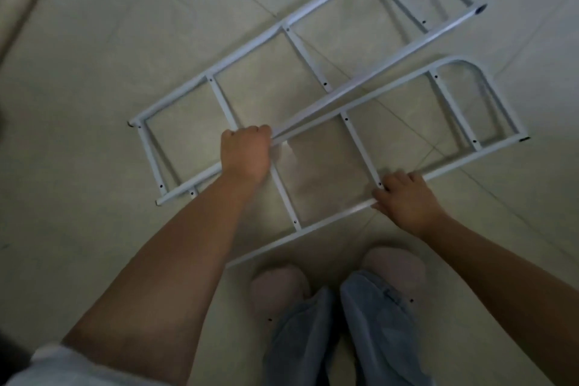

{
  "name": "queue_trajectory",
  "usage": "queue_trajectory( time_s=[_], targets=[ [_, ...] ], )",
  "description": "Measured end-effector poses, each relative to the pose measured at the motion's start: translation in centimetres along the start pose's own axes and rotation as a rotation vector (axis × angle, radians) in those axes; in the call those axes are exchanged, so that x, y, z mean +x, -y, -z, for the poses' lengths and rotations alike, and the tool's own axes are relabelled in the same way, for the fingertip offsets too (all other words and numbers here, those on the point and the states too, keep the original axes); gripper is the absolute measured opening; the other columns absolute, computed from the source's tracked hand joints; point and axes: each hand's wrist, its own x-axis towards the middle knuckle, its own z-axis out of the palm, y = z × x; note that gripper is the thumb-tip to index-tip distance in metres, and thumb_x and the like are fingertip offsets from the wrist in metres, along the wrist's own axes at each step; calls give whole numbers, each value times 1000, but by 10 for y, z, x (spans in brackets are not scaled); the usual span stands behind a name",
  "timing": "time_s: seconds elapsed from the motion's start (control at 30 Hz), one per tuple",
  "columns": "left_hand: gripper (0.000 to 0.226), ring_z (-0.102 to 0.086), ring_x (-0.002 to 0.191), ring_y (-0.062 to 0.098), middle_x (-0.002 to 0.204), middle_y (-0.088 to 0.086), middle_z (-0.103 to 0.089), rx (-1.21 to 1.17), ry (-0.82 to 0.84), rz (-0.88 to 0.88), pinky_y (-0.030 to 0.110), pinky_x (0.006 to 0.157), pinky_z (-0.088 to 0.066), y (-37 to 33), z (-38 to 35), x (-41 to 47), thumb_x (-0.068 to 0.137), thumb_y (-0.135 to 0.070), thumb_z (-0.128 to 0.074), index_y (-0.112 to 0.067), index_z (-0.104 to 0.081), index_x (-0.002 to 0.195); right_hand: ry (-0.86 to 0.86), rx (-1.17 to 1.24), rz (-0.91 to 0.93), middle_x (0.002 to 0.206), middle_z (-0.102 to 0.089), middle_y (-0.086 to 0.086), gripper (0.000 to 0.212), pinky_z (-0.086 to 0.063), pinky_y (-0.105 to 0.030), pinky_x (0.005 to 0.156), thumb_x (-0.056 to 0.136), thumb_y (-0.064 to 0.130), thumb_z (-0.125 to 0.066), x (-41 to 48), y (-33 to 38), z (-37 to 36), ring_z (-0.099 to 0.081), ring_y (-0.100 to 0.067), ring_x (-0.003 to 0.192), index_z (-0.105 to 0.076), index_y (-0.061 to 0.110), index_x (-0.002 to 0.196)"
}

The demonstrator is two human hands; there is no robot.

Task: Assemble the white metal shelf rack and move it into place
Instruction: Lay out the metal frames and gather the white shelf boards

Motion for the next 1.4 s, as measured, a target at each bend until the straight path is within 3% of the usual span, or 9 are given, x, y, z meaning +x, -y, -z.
queue_trajectory(
  time_s=[0.1,0.27,0.43,0.6,0.67,0.77,0.83,1.13,1.4],
  targets=[
    [21,-58,98,32,107,13,-61,-30,25,65,35,80,-38,-2,-15,19,94,-11,-43,-8,-58,108,73,78,-46,69,-62,-15,42,-50,-34,52,33,28,-92,4,1,-10,-54,-31,71,-68,9,62],
    [26,-58,101,32,108,15,-61,-105,57,156,35,80,-42,-5,-31,36,91,-9,-47,-10,-63,111,44,16,-46,72,-64,-14,20,-44,-30,64,47,12,-77,7,3,-20,-55,-27,69,-68,10,65],
    [37,-52,108,33,119,17,-54,-148,68,117,38,83,-39,-13,-26,25,92,-9,-41,-8,-48,128,214,53,-94,65,-64,-8,37,-52,-30,62,29,16,-85,8,8,-10,-62,-24,58,-71,13,63],
    [37,-48,109,32,120,17,-50,-42,95,26,38,82,-39,-30,20,-29,92,-7,-40,-4,-43,128,174,163,-151,57,-55,-7,32,-49,-27,56,32,8,-84,-3,15,47,-56,-25,50,-64,11,56],
    [30,-48,108,30,118,14,-51,-16,110,-44,37,80,-39,-44,53,-59,91,-8,-43,-6,-50,121,150,183,-235,64,-58,-10,28,-49,-29,61,42,7,-83,-13,18,88,-58,-27,58,-66,9,64],
    [25,-47,110,28,118,11,-51,8,185,-140,36,83,-39,-71,105,-106,90,-13,-48,-9,-55,113,200,300,-412,107,-56,-17,23,-36,-37,91,84,8,-55,-36,17,153,-50,-33,103,-62,4,105],
    [25,-46,111,27,120,10,-50,31,218,-224,35,87,-39,-90,145,-137,91,-14,-46,-10,-56,114,182,376,-521,118,-52,-15,27,-30,-37,96,89,11,-46,-57,9,201,-44,-32,114,-58,6,113],
    [32,-43,116,31,120,11,-53,159,-11,-460,37,88,-38,-196,389,-216,90,-11,-42,-11,-58,117,-87,322,-801,127,-50,-9,33,-26,-37,97,89,25,-46,-193,-62,444,-38,-28,123,-56,11,117],
    [28,-43,115,33,117,11,-53,197,-258,-678,36,87,-37,-381,563,-258,89,-13,-44,-9,-59,112,-245,327,-1152,127,-51,-8,40,-31,-39,98,94,36,-41,-352,-184,563,-41,-28,119,-53,11,122]
  ],
)
